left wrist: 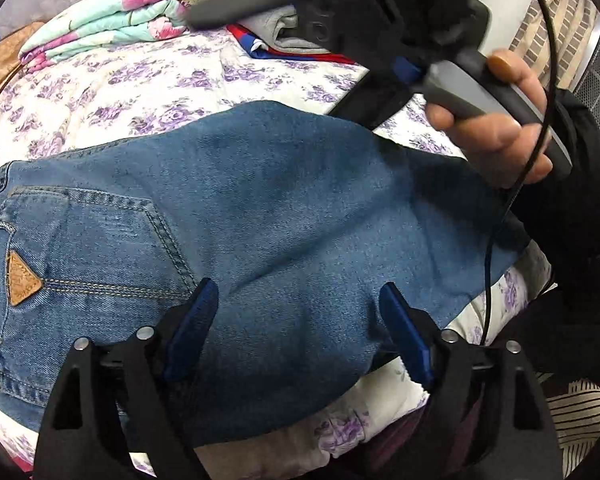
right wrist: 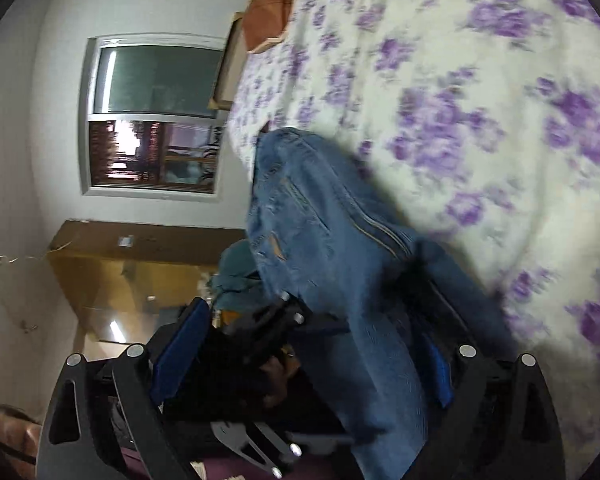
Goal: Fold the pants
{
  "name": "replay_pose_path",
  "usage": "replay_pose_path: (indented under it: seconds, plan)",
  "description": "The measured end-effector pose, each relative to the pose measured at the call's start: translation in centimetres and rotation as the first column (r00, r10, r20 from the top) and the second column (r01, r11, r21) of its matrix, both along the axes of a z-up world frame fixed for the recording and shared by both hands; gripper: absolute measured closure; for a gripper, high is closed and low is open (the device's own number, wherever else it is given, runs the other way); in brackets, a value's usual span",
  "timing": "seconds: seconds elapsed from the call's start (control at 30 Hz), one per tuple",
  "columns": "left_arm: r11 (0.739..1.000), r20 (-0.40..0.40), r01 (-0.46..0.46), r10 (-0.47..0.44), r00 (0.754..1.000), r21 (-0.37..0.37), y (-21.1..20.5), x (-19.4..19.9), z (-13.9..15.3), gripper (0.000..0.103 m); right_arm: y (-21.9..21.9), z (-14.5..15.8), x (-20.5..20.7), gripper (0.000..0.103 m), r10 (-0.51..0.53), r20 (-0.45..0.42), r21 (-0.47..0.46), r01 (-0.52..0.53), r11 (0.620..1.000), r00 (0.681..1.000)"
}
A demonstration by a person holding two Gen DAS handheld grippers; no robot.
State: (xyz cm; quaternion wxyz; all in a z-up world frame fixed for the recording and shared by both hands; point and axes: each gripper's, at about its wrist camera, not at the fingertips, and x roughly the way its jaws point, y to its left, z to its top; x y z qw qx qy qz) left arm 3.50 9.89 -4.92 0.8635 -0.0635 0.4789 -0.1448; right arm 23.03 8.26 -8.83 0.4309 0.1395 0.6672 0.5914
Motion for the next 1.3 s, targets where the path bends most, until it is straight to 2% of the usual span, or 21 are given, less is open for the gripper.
replay_pose_path:
  seconds: [0.1,0.2,0.27,0.33,0.37,0.43,0.57,0.73,0.77,0.8,0.83,0.9,0.97,1.03,1.1,1.13,1.17,1.2,1.23,1.27,1.3]
  plan:
    - [1.0,0.001,-0.003,0.003,1.0,-0.016,0.2,0.0,0.0,0.022,1.3,-0.4,0.2,0.009,-0.026,-0.009,0.053,0.027,0.998,1.0]
    - [1.0,0.001,-0.005,0.005,1.0,-0.02,0.3,-0.2,0.0,0.022,0.8,-0.1,2.0,0.013,-0.163,0.055,0.101,0.156,0.983,0.985]
    - [1.0,0.0,-0.005,0.005,1.0,-0.026,0.4,-0.4,0.1,0.022,0.3,0.4,2.2,0.034,-0.196,0.115,0.103,0.185,0.977,0.974]
    - [1.0,-0.002,-0.004,0.004,1.0,-0.024,0.4,-0.4,0.1,0.022,0.1,0.2,2.4,0.057,-0.193,0.181,0.054,0.186,0.981,0.964]
    - [1.0,-0.002,-0.004,0.004,1.0,-0.022,0.3,-0.4,0.1,0.022,-0.1,-0.1,2.6,0.069,-0.188,0.191,0.035,0.184,0.982,0.963]
    - [1.0,-0.001,-0.004,0.004,1.0,-0.019,0.2,-0.7,0.1,0.022,-0.8,-0.7,3.5,0.086,-0.19,0.193,0.0,0.194,0.981,0.963]
    - [1.0,-0.001,-0.007,0.007,1.0,-0.017,0.1,-1.0,0.1,0.022,-0.8,-0.5,3.6,0.088,-0.148,0.268,-0.028,0.162,0.986,0.952]
    - [1.0,0.002,-0.006,0.006,1.0,-0.007,-0.2,-0.6,-0.1,0.022,0.1,0.4,4.7,0.087,-0.076,0.269,-0.079,0.101,0.992,0.96]
    - [1.0,0.0,-0.007,0.007,1.0,-0.005,-0.2,-0.6,-0.1,0.022,-0.8,1.2,5.4,0.08,-0.11,0.305,-0.076,0.139,0.987,0.946]
    - [1.0,0.001,-0.007,0.007,1.0,-0.004,-0.2,-0.5,0.0,0.022,-2.6,2.6,6.2,0.075,-0.179,0.361,-0.065,0.216,0.974,0.915]
    - [1.0,0.001,-0.008,0.008,1.0,-0.003,-0.2,-0.5,0.0,0.022,-5.1,4.4,7.6,0.068,-0.296,0.352,-0.003,0.317,0.948,0.888]
    - [1.0,0.01,-0.015,0.015,1.0,0.0,-0.3,-0.4,0.3,0.022,-7.4,6.8,7.3,0.06,-0.363,0.342,0.083,0.357,0.931,0.867]
    - [1.0,0.037,-0.029,0.029,0.999,0.001,-0.3,-0.4,0.7,0.022,-7.2,8.7,3.9,0.059,-0.28,0.377,0.109,0.258,0.96,0.883]
    - [0.999,0.063,-0.033,0.033,0.997,0.002,-0.4,-0.5,0.9,0.022,-5.4,8.0,-0.7,0.059,-0.172,0.42,0.062,0.161,0.985,0.891]
    - [0.999,0.07,-0.032,0.032,0.997,0.001,-0.4,-0.4,0.9,0.02,-4.4,5.1,-2.9,0.061,-0.118,0.439,-0.024,0.143,0.989,0.891]
    - [0.999,0.07,-0.032,0.031,0.997,0.006,-0.5,-0.3,0.9,0.019,-3.8,2.4,-2.9,0.064,-0.141,0.467,-0.093,0.207,0.974,0.873]
    - [0.999,0.08,-0.027,0.024,0.997,0.027,-0.7,-0.2,0.6,0.019,-3.7,1.1,-2.3,0.083,-0.166,0.482,-0.114,0.249,0.962,0.861]
    - [0.998,0.092,-0.018,0.013,0.996,0.054,-0.9,-0.1,0.3,0.019,-3.8,-0.5,-1.3,0.096,-0.202,0.483,-0.12,0.293,0.949,0.852]
    - [0.996,0.11,-0.011,0.001,0.994,0.086,-1.2,0.0,-0.1,0.019,-4.4,-2.3,0.1,0.103,-0.264,0.419,-0.102,0.334,0.937,0.869]
    - [0.993,0.129,-0.009,-0.007,0.992,0.119,-1.5,-0.1,-0.4,0.019,-5.0,-3.4,1.0,0.103,-0.323,0.317,-0.064,0.36,0.931,0.892]
    - [0.991,0.132,-0.012,-0.006,0.991,0.131,-1.7,-0.2,-0.3,0.019,-5.7,-3.3,1.0,0.103,-0.352,0.282,-0.042,0.378,0.925,0.892]
